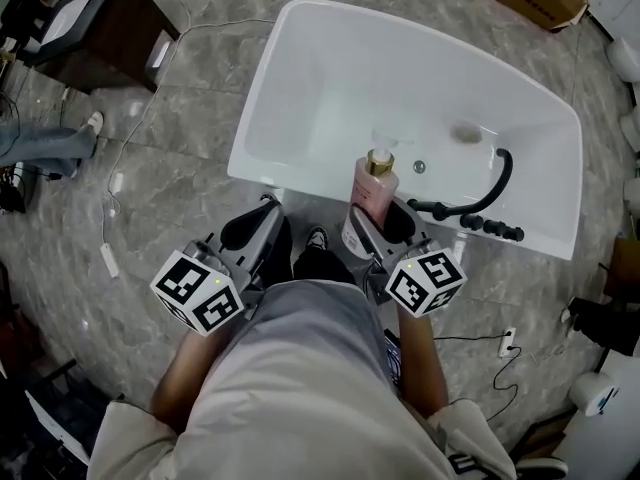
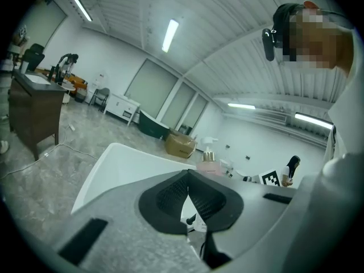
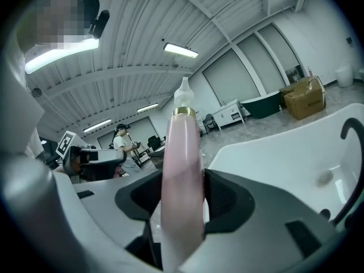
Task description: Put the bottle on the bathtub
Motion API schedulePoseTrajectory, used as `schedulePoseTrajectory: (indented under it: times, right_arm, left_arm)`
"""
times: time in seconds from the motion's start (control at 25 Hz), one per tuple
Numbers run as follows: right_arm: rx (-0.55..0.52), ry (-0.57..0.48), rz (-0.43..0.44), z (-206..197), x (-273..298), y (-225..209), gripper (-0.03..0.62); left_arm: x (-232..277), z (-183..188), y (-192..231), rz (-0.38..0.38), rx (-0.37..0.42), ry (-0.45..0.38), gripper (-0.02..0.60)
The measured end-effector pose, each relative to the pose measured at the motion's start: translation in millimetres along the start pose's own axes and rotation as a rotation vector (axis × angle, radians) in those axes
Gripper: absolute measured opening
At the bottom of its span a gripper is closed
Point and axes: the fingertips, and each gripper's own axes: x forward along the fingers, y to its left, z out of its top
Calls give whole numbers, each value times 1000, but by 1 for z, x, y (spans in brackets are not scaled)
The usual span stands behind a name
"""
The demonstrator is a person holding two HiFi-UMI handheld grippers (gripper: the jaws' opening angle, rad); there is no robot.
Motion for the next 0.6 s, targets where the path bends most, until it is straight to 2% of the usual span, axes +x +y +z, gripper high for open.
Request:
schedulePoseTrajectory:
  times: [0.6]
  right_arm:
    - [13, 66, -153, -56, 32, -57, 212]
  left_arm:
    - [-6, -9, 10, -15, -59, 20, 5]
